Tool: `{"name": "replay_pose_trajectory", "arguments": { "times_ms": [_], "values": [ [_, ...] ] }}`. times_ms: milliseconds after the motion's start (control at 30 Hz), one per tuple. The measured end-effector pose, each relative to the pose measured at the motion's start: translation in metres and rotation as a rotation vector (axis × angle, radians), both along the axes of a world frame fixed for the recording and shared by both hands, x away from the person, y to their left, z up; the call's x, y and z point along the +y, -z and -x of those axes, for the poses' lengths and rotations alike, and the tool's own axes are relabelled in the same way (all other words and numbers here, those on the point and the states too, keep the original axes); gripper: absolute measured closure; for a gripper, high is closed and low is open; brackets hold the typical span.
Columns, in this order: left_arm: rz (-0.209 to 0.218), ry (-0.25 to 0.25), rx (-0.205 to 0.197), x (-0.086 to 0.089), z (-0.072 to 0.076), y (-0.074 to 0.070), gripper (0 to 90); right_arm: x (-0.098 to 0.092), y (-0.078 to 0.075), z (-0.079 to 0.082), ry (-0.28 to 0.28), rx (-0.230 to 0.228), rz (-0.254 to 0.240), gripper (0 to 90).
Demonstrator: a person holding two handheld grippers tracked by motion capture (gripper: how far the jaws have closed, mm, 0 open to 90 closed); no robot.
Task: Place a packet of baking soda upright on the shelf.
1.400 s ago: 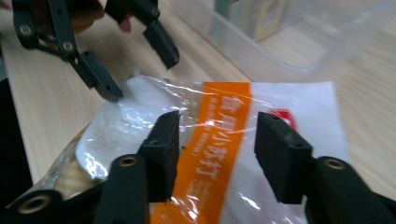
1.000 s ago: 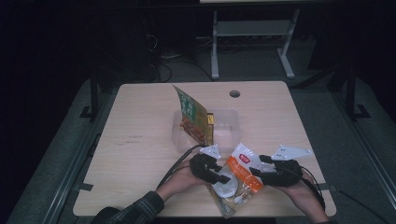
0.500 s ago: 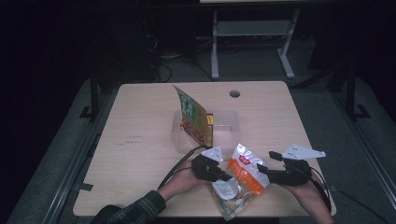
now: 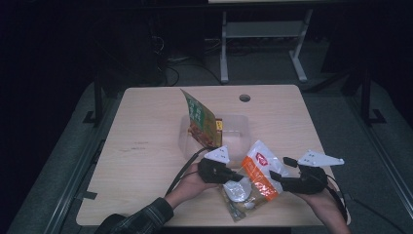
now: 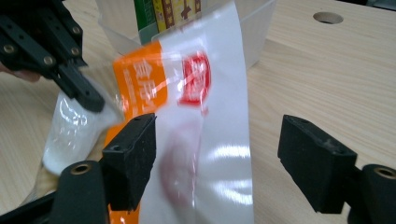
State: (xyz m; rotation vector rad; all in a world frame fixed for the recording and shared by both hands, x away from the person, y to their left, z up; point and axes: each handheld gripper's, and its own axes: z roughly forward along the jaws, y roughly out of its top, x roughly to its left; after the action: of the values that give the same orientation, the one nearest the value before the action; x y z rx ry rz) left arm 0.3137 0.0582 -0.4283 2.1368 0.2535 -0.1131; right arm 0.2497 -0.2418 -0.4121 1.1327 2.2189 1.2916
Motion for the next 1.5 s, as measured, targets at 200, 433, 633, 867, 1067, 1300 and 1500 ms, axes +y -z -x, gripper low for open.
{"name": "replay_pose_trajectory", "arguments": {
  "times_ms": [200, 433, 633, 867, 1067, 1300, 1500],
  "values": [
    [0.044, -0.049, -0.035, 0.016, -0.003, -0.015, 89.8, 0.000, 0.001, -0.002, -0.034, 0.019, -0.063, 25.4],
    [0.105, -0.116, -0.059, 0.034, -0.007, -0.028, 89.9, 0.005, 0.008, -0.009, -0.132, 0.083, -0.184, 30.2],
    [0.129, -0.154, -0.053, 0.044, -0.011, -0.031, 89.9, 0.021, 0.011, -0.014, -0.230, 0.116, -0.215, 45.3],
    [0.137, -0.162, -0.049, 0.048, -0.010, -0.032, 89.8, 0.032, 0.009, -0.021, -0.273, 0.108, -0.265, 77.4],
    [0.144, -0.166, -0.053, 0.050, -0.009, -0.031, 89.4, 0.031, 0.000, -0.020, -0.317, 0.080, -0.320, 90.0],
    [0.154, -0.141, -0.057, 0.047, -0.006, -0.029, 88.3, 0.030, -0.019, -0.018, -0.344, 0.003, -0.328, 90.0],
    [0.128, -0.151, -0.086, 0.049, -0.007, -0.028, 80.5, 0.034, -0.035, -0.018, -0.377, -0.051, -0.329, 90.0]
  ]
}}
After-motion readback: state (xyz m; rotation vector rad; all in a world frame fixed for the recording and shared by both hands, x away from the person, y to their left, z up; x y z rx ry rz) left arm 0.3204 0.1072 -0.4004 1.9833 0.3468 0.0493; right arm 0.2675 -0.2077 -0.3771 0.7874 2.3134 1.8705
